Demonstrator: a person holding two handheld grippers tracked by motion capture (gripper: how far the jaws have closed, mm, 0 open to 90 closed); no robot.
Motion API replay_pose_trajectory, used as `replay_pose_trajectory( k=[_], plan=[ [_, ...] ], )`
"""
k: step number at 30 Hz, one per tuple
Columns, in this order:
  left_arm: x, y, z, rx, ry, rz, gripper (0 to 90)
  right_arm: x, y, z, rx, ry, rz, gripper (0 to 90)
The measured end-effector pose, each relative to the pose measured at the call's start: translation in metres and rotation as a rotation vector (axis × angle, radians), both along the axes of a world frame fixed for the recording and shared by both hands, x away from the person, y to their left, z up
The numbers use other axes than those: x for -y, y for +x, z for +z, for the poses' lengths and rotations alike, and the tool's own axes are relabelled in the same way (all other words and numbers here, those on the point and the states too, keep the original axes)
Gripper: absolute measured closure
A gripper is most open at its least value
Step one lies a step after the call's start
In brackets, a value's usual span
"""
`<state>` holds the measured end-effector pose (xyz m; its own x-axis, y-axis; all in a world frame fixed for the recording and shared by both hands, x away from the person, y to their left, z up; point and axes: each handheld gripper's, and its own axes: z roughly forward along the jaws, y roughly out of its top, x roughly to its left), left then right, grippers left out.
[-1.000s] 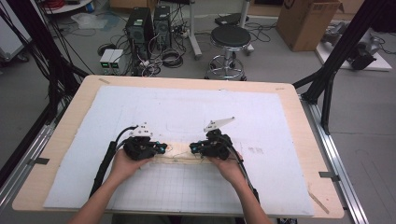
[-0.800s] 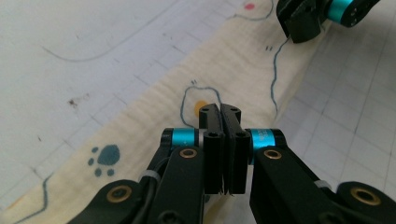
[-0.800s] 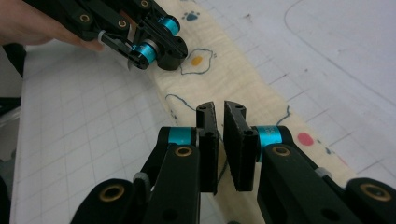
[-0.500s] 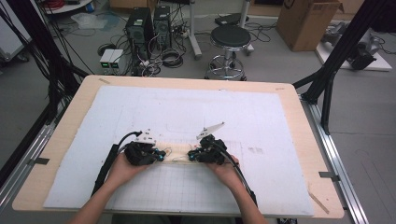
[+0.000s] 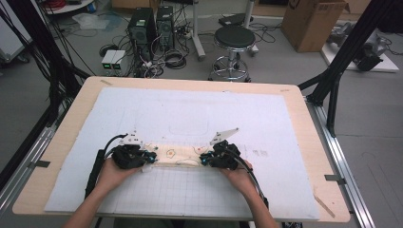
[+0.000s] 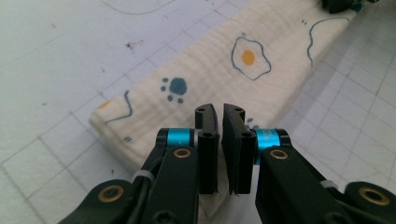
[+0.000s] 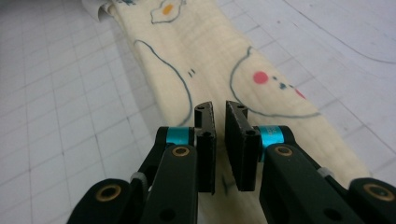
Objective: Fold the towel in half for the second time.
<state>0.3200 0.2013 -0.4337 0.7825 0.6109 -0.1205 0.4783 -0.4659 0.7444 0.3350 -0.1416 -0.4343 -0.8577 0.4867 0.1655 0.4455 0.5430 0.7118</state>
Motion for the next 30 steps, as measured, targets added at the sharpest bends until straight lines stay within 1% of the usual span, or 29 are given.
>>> replay_pose_trajectory(
  k=[1,4,5,7,8,9,10,15,16,18,19,20,22,23,24,25,26,27,28,29,30],
  plan=[
    [-0.002,-0.001,-0.001,0.000,-0.008,0.009,83.6,0.003,0.000,0.000,0.004,-0.003,-0.001,82.5],
    [-0.008,-0.002,-0.002,-0.001,-0.016,0.017,83.6,0.012,-0.001,-0.001,0.010,0.001,-0.015,82.5],
    [-0.009,-0.003,-0.003,-0.001,-0.019,0.022,83.6,0.015,-0.002,-0.001,0.000,0.001,-0.026,82.5],
    [-0.010,-0.003,-0.003,0.004,-0.018,0.019,83.5,0.022,-0.001,-0.002,0.014,-0.001,-0.030,82.5],
    [-0.010,-0.004,-0.003,0.005,-0.015,0.017,83.5,0.024,-0.002,-0.002,0.009,-0.004,-0.039,82.5],
    [-0.010,-0.004,-0.003,0.005,-0.019,0.018,83.4,0.028,-0.002,-0.002,0.016,-0.003,-0.036,82.4],
    [-0.010,-0.004,-0.003,0.007,-0.018,0.017,83.4,0.030,-0.002,-0.002,0.012,-0.003,-0.041,82.1],
    [-0.011,-0.005,-0.004,0.011,-0.022,0.012,83.3,0.044,-0.004,-0.001,0.024,-0.009,-0.065,81.4],
    [-0.011,-0.005,-0.003,0.019,-0.022,0.017,82.9,0.046,-0.004,-0.002,0.024,-0.006,-0.067,81.0],
    [-0.013,-0.005,0.001,0.056,-0.044,0.045,81.7,0.050,-0.003,-0.003,0.027,0.004,-0.073,80.0],
    [-0.014,-0.004,0.003,0.071,-0.062,0.066,80.8,0.051,-0.003,-0.002,0.028,0.013,-0.080,78.6],
    [-0.016,-0.002,0.005,0.080,-0.078,0.085,79.8,0.052,-0.002,0.000,0.046,0.025,-0.080,77.2],
    [-0.018,0.000,0.007,0.086,-0.081,0.093,77.4,0.053,-0.001,0.004,0.073,0.051,-0.088,74.0],
    [-0.018,0.001,0.007,0.089,-0.097,0.108,76.4,0.053,-0.001,0.005,0.075,0.058,-0.093,72.4],
    [-0.019,0.004,0.006,0.080,-0.103,0.111,75.1,0.053,0.000,0.006,0.079,0.054,-0.093,70.8],
    [-0.019,0.004,0.006,0.080,-0.103,0.111,74.6,0.053,0.000,0.006,0.079,0.054,-0.093,70.8],
    [-0.019,0.005,0.005,0.070,-0.102,0.111,73.8,0.053,0.001,0.005,0.078,0.041,-0.091,67.9],
    [-0.017,0.006,0.001,0.050,-0.074,0.097,73.1,0.054,0.002,0.004,0.075,0.041,-0.090,66.4],
    [-0.016,0.006,0.000,0.046,-0.065,0.092,72.6,0.054,0.001,0.004,0.060,0.040,-0.092,65.1],
    [-0.015,0.006,-0.001,0.043,-0.052,0.087,72.3,0.054,0.001,0.003,0.058,0.038,-0.093,63.9],
    [-0.014,0.006,-0.002,0.045,-0.044,0.083,72.0,0.054,0.002,0.003,0.066,0.035,-0.092,62.8]
  ],
)
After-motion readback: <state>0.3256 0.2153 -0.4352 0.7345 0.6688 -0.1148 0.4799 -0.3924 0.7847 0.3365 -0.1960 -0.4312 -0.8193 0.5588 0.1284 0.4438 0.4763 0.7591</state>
